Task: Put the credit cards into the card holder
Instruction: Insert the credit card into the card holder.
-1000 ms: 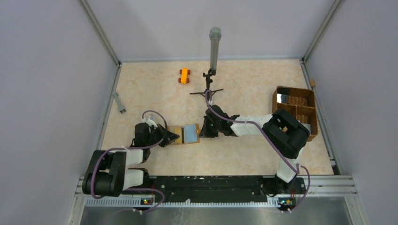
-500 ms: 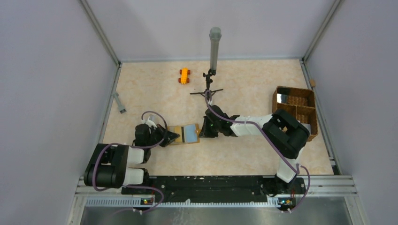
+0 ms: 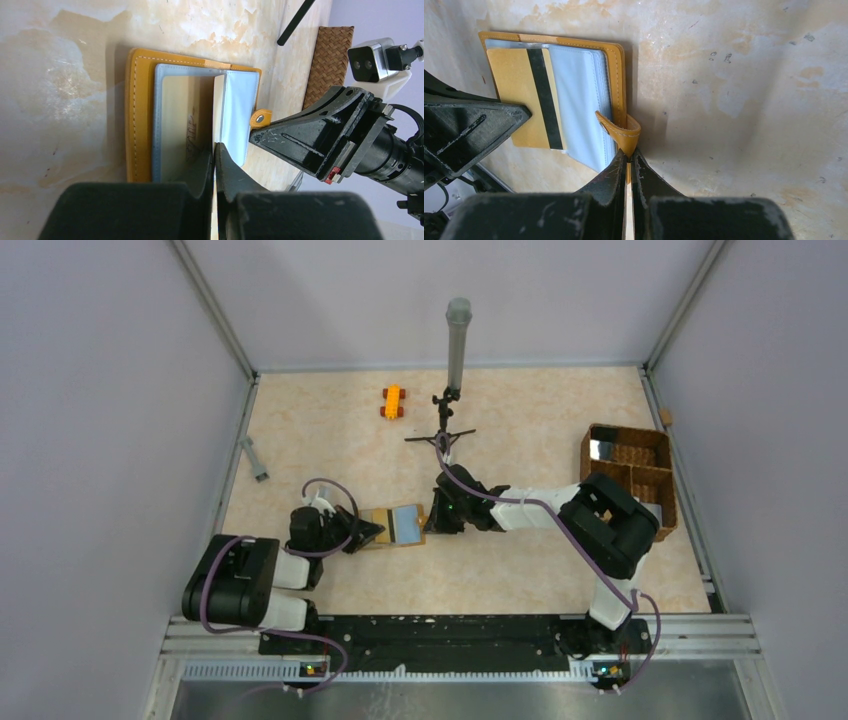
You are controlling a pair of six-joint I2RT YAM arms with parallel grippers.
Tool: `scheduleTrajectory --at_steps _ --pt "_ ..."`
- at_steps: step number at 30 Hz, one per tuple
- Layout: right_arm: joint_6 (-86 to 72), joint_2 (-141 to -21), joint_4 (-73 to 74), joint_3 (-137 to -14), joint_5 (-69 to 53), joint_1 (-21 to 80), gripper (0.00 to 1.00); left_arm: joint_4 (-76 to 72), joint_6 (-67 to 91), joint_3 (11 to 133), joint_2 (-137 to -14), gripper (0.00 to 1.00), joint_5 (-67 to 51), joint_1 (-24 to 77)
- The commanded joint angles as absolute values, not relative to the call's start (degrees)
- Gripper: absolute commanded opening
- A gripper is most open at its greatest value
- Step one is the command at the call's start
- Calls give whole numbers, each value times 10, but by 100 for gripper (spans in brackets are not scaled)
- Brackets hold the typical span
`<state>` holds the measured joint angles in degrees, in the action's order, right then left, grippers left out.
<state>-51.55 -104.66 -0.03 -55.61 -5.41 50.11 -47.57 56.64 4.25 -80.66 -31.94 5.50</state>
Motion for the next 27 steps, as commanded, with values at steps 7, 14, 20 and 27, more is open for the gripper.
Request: scheduleTrajectory --at_steps 7,14,20,27 --pt "-504 -1063 30 -570 -36 513 0 -504 583 20 -824 0 -303 71" --pt "-505 -1063 31 -570 -34 514 0 -454 576 6 -776 0 -269 71" --pt "-504 -1063 32 -570 -33 514 0 -430 580 3 -748 0 -250 72" --pt "-504 -1065 31 -570 -34 514 0 -429 577 5 -752 0 -261 72"
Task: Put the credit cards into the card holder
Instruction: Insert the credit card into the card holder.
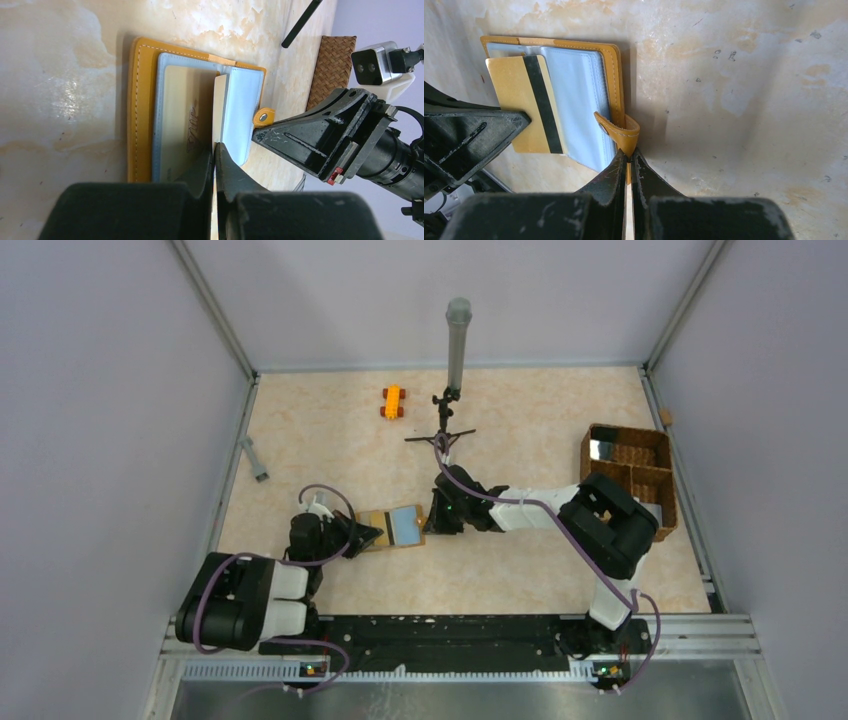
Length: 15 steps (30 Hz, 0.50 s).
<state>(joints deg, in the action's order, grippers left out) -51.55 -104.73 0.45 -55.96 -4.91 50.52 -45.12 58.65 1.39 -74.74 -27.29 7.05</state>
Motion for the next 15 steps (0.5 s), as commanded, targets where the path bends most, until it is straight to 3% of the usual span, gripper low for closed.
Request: scheduleTrajectory --at_steps 1,15 --pt "-504 -1065 30 -571 -34 515 0 -435 576 7 -758 0 -267 72" --pt "-504 -1070 32 -576 -36 517 0 -509 591 30 -844 0 -307 91"
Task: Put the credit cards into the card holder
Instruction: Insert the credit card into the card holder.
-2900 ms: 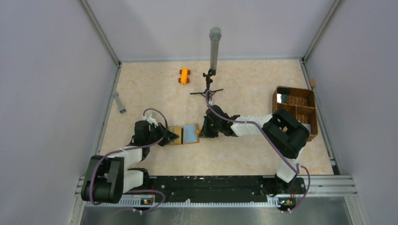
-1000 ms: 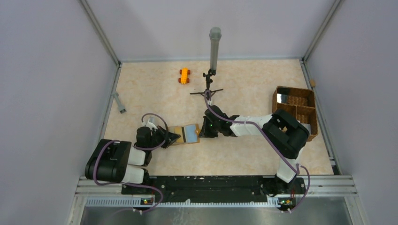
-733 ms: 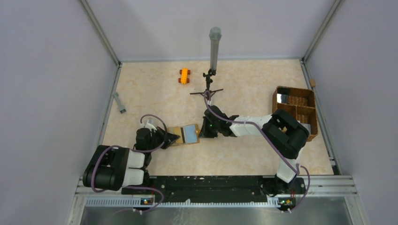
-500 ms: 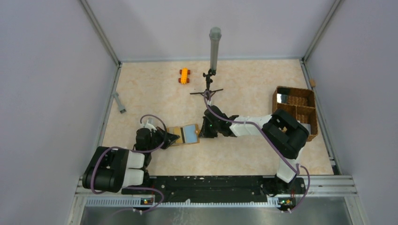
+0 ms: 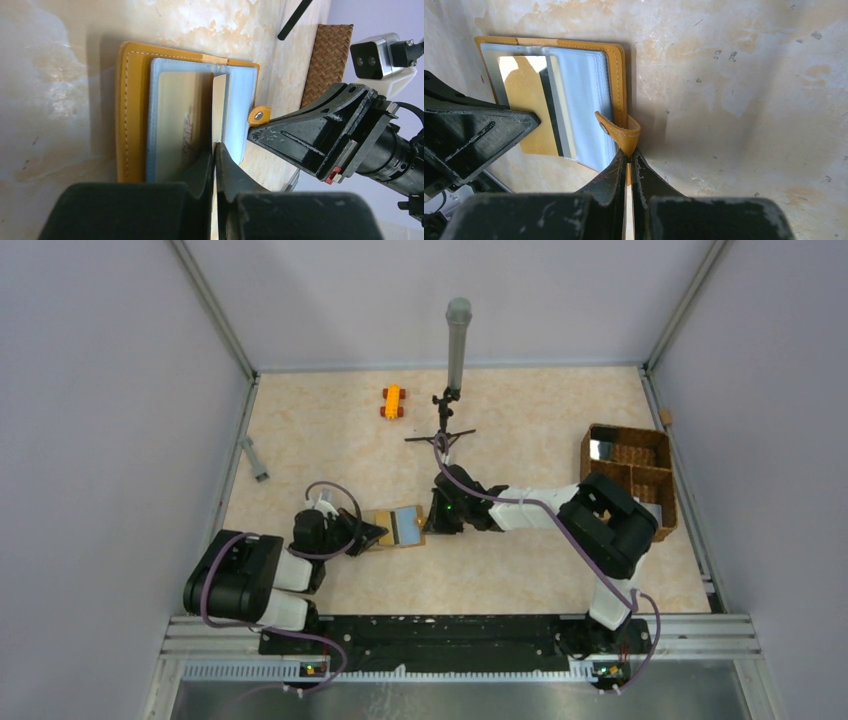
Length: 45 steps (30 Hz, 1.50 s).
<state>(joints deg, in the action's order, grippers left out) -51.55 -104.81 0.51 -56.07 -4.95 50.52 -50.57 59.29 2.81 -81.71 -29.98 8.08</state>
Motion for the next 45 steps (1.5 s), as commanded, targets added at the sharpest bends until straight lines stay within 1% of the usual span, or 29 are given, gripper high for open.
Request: scheduleTrajectory --at_steps 1,8,9,11,15,20,23,29,32,39,45 --pt "-504 -1070 32 -575 -36 517 0 -516 593 31 -850 0 -307 93" --pt "-505 -1069 34 -575 -33 517 0 -554 603 41 -893 0 -317 98" --pt "-505 -1068 34 -575 -32 517 0 -546 600 42 -891 3 -314 98" --pt "-505 -1065 36 -574 -29 517 0 -506 586 52 -878 12 -306 98" --pt "-504 -1059 45 -572 -18 517 0 -382 535 78 -830 26 -278 98" --pt "-504 -1059 50 -572 -11 518 0 -259 486 98 -763 39 -234 98" --pt "-503 -1058 52 -572 -9 517 0 -232 483 102 -743 45 -228 98" --pt "-502 -1055 55 -571 -6 517 0 -183 480 119 -741 50 -213 103" --pt "-502 -1055 56 -572 -6 517 0 -135 465 132 -717 52 -190 105" --pt "-501 -1056 55 -572 -7 517 0 -75 459 155 -700 51 -150 126" --pt "-501 -1056 53 -572 -8 517 0 -40 459 181 -706 53 -112 163"
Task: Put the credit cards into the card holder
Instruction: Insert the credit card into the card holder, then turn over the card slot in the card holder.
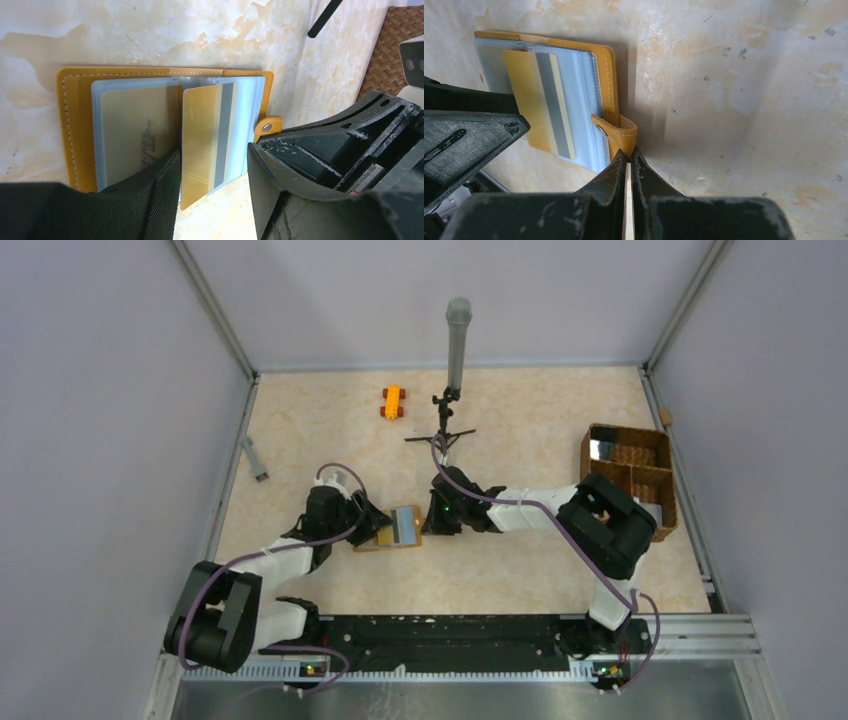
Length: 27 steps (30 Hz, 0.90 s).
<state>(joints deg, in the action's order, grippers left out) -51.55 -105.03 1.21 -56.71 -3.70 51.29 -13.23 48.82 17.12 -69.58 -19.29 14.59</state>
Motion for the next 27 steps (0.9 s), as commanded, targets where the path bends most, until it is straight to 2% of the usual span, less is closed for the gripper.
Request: scheduleTrajectory --at_steps 1,12,27 --pt "-501 -1055 52 -572 -9 517 0 -34 459 188 -710 53 -107 171" --pt "-500 -1050 52 -566 -3 517 0 30 470 272 -764 57 -45 261" --pt "-497 -1040 55 -559 12 517 0 105 443 309 -766 71 -14 278"
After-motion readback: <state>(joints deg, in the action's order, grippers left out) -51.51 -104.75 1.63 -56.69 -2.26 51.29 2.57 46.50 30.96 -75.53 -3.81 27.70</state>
